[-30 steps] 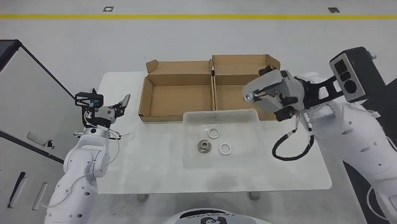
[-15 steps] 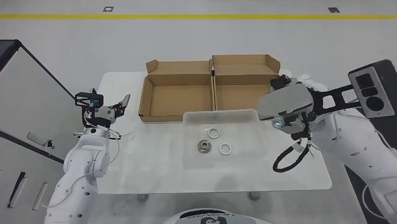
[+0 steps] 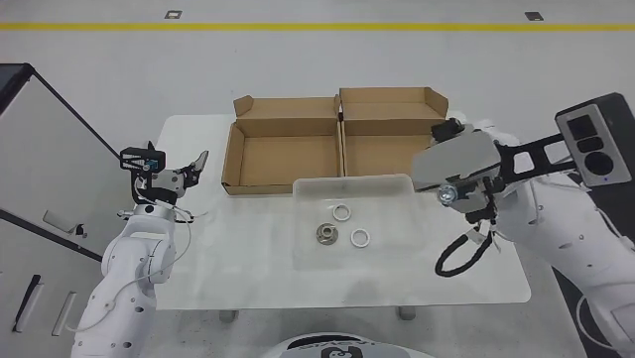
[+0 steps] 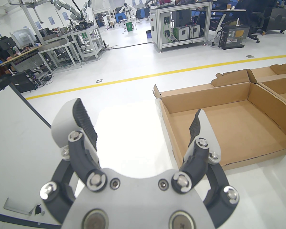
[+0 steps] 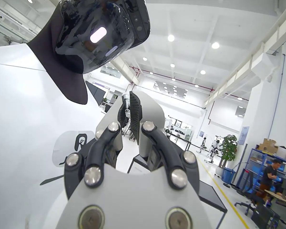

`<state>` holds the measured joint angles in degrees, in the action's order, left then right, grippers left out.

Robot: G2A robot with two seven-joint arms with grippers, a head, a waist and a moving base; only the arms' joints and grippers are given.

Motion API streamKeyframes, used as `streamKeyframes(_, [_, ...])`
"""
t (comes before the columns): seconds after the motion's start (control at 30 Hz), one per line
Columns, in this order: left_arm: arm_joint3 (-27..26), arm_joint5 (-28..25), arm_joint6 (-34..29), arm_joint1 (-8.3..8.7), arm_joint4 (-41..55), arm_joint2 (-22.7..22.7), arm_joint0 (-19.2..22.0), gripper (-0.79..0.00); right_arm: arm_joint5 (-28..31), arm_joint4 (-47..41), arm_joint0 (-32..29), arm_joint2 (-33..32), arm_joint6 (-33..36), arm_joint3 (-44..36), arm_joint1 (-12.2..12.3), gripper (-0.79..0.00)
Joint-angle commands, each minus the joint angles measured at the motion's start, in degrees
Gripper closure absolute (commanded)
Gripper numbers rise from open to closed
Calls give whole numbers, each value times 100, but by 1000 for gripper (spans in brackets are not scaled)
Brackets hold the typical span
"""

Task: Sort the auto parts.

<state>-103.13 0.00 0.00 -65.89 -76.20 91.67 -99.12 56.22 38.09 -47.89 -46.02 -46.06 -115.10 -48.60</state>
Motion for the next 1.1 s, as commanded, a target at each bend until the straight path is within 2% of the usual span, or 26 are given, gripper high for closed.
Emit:
streamKeyframes(0.0, [0,0,0,0,0,0,0,-785,-119,-67,-86,-55,-7,-109,-36,0])
streamKeyframes(0.33, [0,0,0,0,0,0,0,-785,-315,161,-365,-291,-202,-301,-278,0])
streamKeyframes(0.6, [0,0,0,0,0,0,0,-785,-181,187,-366,-467,991,-137,-328,0])
streamKeyframes(0.73, [0,0,0,0,0,0,0,-785,-144,2,-422,-597,1332,-175,-345,0])
streamKeyframes(0.87, [0,0,0,0,0,0,0,-785,-152,-144,-509,-694,1282,-294,-404,0])
streamKeyframes(1.07, [0,0,0,0,0,0,0,-785,-360,-96,-646,-756,778,-476,-568,0])
